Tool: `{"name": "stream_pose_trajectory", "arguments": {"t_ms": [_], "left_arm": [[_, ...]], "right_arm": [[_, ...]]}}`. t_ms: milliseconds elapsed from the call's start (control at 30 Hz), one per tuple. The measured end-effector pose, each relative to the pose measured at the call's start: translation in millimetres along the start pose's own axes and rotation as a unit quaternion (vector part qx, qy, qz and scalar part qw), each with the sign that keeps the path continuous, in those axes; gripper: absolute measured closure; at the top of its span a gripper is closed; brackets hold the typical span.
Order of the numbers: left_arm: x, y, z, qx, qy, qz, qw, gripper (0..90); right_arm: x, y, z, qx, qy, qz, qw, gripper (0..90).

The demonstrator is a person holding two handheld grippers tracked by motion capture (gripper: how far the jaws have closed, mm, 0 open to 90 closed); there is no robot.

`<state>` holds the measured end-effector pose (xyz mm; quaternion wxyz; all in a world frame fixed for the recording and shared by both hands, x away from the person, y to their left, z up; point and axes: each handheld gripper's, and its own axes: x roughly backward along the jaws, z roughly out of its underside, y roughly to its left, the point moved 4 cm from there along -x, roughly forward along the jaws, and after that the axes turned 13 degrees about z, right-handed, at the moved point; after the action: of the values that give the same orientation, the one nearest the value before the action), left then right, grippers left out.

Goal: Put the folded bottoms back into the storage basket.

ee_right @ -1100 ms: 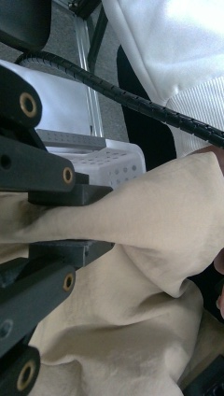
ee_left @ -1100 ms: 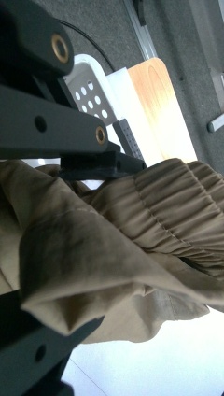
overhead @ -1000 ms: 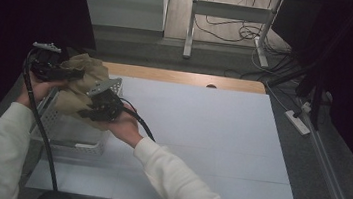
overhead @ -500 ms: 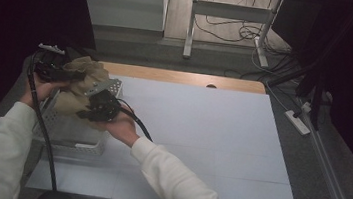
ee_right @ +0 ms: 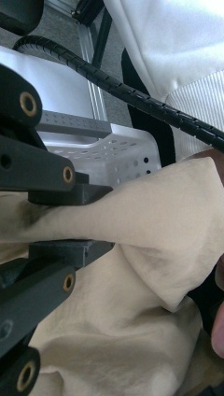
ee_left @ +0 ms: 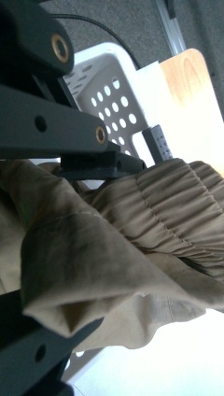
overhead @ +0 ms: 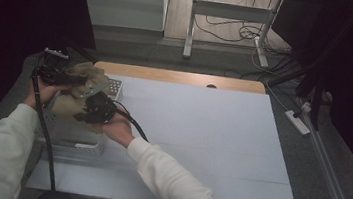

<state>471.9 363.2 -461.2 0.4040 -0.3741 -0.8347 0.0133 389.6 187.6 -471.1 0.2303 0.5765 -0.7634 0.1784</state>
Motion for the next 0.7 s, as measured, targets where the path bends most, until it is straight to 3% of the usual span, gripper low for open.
{"name": "stream_pose_trajectory", "arguments": {"t_ms": [367,433,500,533,600,700], "left_arm": [[-11.3,-1.7,-1.2,-0.006,0.012,-0.003,0.9999,58.8],[-13.4,-0.7,-0.8,-0.01,0.011,-0.022,0.9996,52.7],[-14.7,1.1,-2.6,0.012,0.004,-0.05,0.9987,21.9],[-14.8,1.2,-3.4,0.02,0.008,-0.06,0.998,11.8],[-13.3,-0.6,-4.7,0.018,0.012,-0.075,0.9969,10.8],[-10.4,-6.9,-6.8,0.013,0.01,-0.071,0.9973,14.0]], "right_arm": [[-4.8,0.6,4.2,-0.003,0.005,-0.004,1.0,76.8],[-6.1,0.5,5.3,-0.001,0.01,-0.001,1.0,66.8],[-8.3,0.4,6.3,-0.01,0.016,0.004,0.9998,40.3],[-7.7,0.4,6.8,-0.014,0.017,0.009,0.9997,34.3],[-1.5,-0.9,8.0,-0.016,0.01,0.021,0.9996,26.4],[14.3,-6.0,10.3,-0.018,-0.007,0.035,0.9992,25.9]]}}
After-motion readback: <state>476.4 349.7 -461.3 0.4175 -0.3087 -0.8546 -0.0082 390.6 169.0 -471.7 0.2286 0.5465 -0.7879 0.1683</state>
